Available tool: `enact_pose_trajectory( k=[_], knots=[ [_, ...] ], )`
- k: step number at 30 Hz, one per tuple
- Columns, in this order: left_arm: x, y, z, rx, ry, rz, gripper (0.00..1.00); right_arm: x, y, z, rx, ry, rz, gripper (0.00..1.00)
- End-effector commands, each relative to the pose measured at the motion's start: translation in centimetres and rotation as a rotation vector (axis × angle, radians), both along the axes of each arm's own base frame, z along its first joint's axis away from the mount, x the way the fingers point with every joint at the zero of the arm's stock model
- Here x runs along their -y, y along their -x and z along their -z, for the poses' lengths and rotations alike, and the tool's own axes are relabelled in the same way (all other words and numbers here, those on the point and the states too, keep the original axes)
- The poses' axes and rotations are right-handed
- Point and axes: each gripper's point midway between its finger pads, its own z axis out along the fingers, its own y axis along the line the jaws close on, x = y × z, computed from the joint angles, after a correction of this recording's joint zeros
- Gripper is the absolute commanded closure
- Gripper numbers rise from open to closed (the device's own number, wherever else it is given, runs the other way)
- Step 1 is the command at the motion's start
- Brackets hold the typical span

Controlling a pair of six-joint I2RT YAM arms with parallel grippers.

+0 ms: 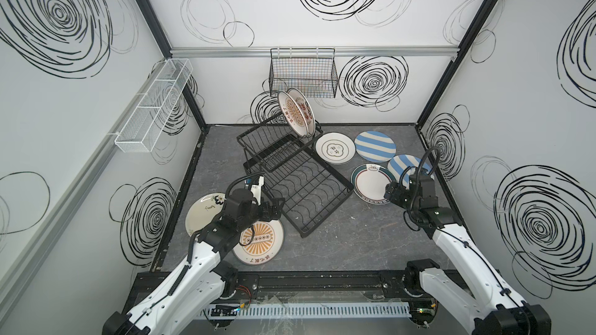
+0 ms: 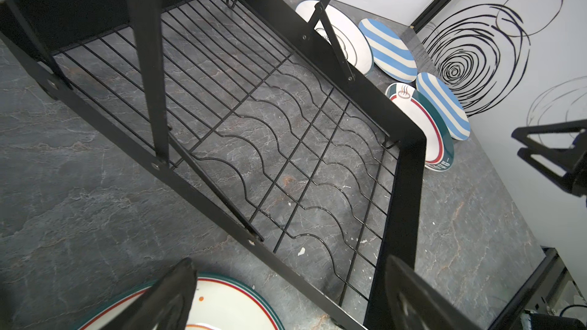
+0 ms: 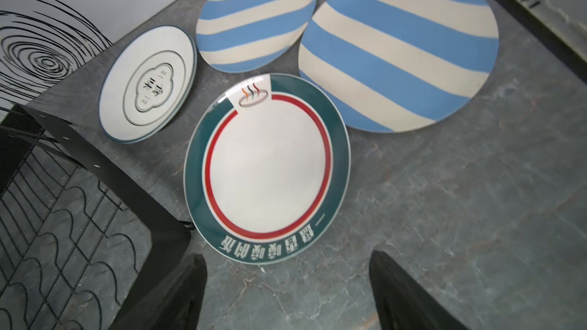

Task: Load plates into a dish rack
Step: Pick up the plate from the middle-right of the table.

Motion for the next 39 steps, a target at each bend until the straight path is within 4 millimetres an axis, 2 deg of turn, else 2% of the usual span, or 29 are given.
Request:
enact_pose_trajectory(
  k=[1, 5, 9, 12, 20, 25, 29, 39],
  knots=[
    [0.0, -0.7, -1.6, 0.054, 0.018, -0.004, 0.04, 0.5, 0.4, 0.9, 0.042, -0.112, 0.078, 0.19],
    [0.1, -0.7, -1.5, 0.048, 0.025, 0.000, 0.04, 0.9, 0.5, 3.2, 0.045, -0.240, 0.094, 0.27],
    [0.0, -0.7, -1.5, 0.048, 0.029, -0.004, 0.04, 1.5, 0.3, 4.7, 0.065, -0.328, 0.107, 0.39],
    [-0.2, -0.8, -1.6, 0.053, 0.031, -0.007, 0.04, 2.0, -0.2, 5.2, 0.066, -0.339, 0.107, 0.44],
    [-0.2, -0.7, -1.5, 0.052, 0.033, -0.007, 0.04, 1.9, -1.7, 6.5, 0.036, -0.364, 0.057, 0.48],
    [-0.3, -0.8, -1.6, 0.055, 0.032, -0.012, 0.04, 2.0, -2.1, 8.3, -0.073, -0.365, 0.041, 0.49],
    [-0.4, -0.8, -1.6, 0.056, 0.031, -0.015, 0.04, 1.6, -2.6, 9.2, -0.084, -0.403, 0.017, 0.51],
    [-0.5, -0.9, -1.6, 0.056, 0.025, -0.022, 0.04, 2.9, -2.8, 10.1, -0.087, -0.367, 0.063, 0.59]
  ],
)
